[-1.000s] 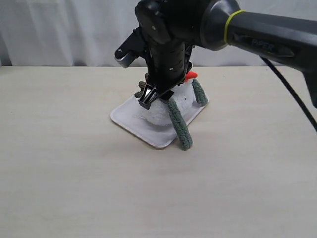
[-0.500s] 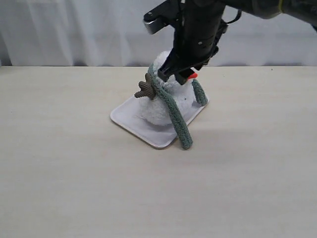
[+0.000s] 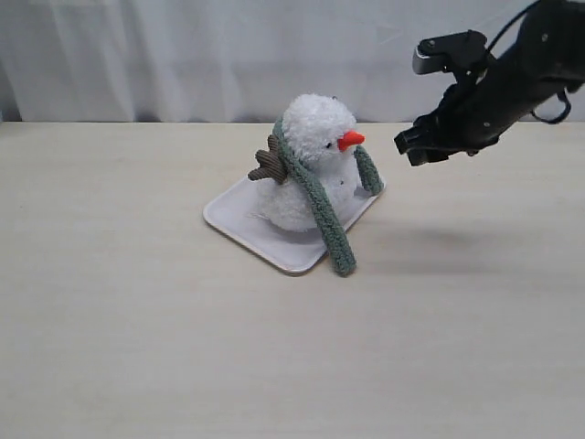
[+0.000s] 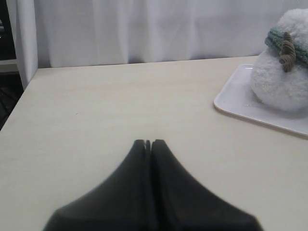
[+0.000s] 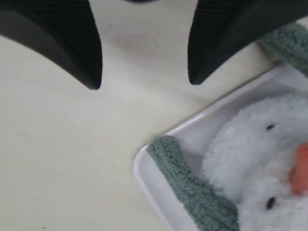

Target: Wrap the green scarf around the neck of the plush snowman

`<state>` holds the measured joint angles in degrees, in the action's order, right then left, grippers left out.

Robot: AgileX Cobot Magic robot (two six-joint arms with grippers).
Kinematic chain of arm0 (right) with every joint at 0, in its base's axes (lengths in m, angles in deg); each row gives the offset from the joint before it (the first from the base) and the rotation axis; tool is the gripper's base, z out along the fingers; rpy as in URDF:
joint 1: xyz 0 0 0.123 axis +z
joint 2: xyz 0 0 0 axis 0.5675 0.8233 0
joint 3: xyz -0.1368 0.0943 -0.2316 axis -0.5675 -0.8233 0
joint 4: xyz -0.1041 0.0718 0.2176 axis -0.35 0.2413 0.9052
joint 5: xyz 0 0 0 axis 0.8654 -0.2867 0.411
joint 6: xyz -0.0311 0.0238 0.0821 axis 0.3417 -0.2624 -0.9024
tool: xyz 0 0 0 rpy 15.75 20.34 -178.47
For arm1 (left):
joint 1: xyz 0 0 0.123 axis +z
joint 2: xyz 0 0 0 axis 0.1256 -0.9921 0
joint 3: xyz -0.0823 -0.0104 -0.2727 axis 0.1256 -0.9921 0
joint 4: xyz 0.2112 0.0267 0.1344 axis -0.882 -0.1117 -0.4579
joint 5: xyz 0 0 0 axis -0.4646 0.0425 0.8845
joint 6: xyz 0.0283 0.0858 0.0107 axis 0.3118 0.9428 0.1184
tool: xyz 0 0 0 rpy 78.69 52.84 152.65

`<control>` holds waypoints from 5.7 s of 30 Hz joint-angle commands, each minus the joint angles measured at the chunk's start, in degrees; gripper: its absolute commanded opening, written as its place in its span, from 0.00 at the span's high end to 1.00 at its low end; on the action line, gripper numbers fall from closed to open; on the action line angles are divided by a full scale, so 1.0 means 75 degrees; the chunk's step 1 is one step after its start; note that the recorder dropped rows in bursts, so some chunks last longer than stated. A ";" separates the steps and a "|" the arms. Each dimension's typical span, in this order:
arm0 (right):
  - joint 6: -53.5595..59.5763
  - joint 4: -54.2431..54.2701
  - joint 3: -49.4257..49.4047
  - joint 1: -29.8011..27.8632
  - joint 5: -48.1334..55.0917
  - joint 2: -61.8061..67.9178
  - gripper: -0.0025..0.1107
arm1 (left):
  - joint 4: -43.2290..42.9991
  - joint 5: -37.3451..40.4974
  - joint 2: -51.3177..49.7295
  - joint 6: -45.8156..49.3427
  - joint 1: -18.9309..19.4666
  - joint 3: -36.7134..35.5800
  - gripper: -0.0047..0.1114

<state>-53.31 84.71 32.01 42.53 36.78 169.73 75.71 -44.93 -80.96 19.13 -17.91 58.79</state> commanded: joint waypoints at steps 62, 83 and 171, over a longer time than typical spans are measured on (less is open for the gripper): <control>0.6546 0.4126 -0.0459 0.0739 -0.2652 0.2378 0.52 | 0.0023 -0.0125 0.0013 -0.0005 0.0004 -0.0023 0.96; 0.6294 0.4354 -0.0459 0.0694 -0.1721 0.1274 0.59 | 0.0023 -0.0107 0.0013 -0.0005 0.0004 -0.0023 0.96; 0.3970 0.4224 -0.0266 0.0109 -0.1224 0.0876 0.94 | 0.0023 -0.0114 0.0013 -0.0005 0.0004 -0.0023 0.96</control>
<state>-23.77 116.39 35.25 43.40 35.25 180.85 75.71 -44.93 -80.96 19.13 -17.91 58.79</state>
